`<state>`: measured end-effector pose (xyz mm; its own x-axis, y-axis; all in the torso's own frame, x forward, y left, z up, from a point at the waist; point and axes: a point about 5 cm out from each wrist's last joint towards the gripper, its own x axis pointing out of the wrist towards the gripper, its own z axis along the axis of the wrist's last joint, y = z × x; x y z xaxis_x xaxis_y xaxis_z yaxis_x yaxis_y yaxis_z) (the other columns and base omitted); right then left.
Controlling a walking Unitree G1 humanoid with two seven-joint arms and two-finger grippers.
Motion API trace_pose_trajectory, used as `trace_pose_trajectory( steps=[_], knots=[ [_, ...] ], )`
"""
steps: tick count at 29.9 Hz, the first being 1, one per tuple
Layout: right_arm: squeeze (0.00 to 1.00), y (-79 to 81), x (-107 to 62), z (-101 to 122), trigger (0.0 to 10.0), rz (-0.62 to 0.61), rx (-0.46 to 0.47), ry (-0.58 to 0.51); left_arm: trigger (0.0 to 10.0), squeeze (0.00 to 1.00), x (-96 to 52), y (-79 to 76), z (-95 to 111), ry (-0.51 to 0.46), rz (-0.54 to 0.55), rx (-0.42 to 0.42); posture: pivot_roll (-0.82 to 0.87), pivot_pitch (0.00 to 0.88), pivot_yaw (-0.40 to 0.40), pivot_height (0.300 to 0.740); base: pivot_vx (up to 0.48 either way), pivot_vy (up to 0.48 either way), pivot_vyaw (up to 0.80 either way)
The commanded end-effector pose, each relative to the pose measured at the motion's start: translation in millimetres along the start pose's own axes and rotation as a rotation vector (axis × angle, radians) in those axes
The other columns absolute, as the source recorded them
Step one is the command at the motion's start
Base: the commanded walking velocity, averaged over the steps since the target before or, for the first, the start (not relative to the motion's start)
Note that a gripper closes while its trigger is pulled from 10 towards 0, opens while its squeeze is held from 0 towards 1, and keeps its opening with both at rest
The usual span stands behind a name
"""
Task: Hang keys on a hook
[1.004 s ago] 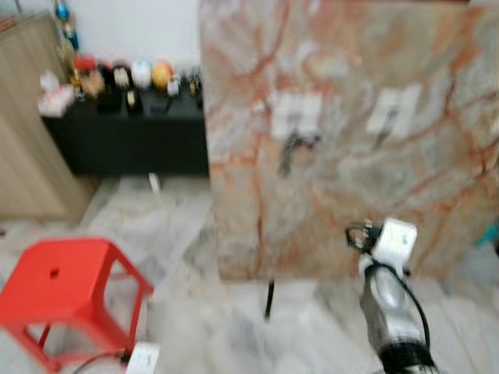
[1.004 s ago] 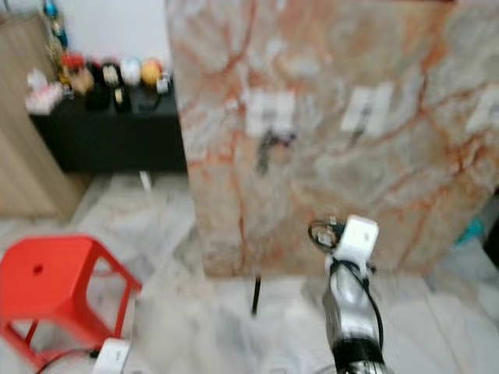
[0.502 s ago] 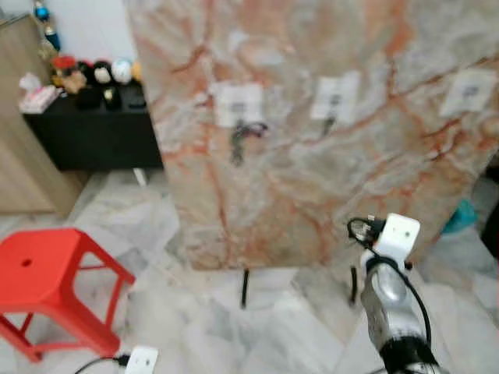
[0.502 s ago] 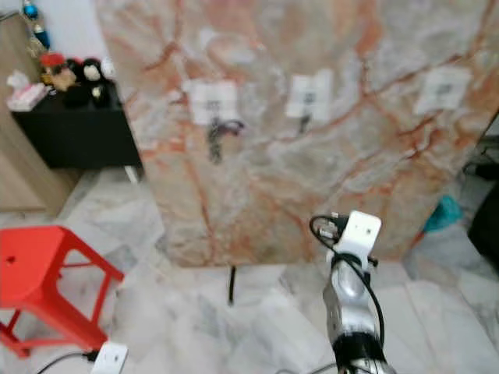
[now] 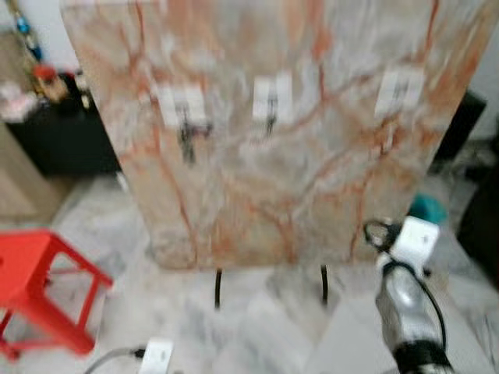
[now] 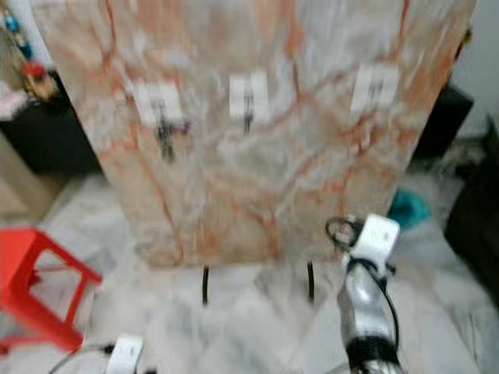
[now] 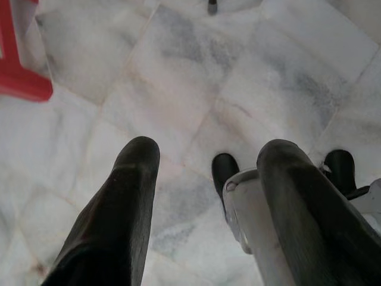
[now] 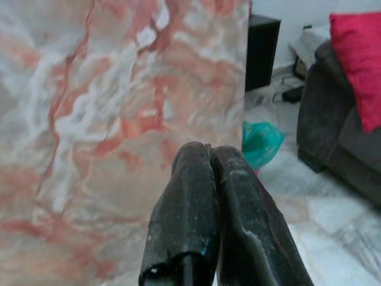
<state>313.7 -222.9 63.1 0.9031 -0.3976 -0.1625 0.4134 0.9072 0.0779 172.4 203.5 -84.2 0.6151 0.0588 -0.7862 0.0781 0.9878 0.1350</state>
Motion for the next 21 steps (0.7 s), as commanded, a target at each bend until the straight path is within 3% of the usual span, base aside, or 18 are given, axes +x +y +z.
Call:
trace_pose_trajectory(
  steps=[1,21],
  knots=[
    [0.0,9.5,0.7,4.5,10.0,0.014,0.01,-0.015,10.0,0.0,-0.5,6.7,-0.3,0.002,0.02,-0.004,-0.04,0.0,-0.012,0.74,0.0,0.0,0.0],
    [0.0,10.6,3.2,11.2,10.0,-0.039,0.028,-0.038,10.0,0.0,1.3,8.4,9.1,-0.03,0.014,-0.017,-0.04,0.0,0.007,0.74,0.0,0.0,0.0]
  ],
)
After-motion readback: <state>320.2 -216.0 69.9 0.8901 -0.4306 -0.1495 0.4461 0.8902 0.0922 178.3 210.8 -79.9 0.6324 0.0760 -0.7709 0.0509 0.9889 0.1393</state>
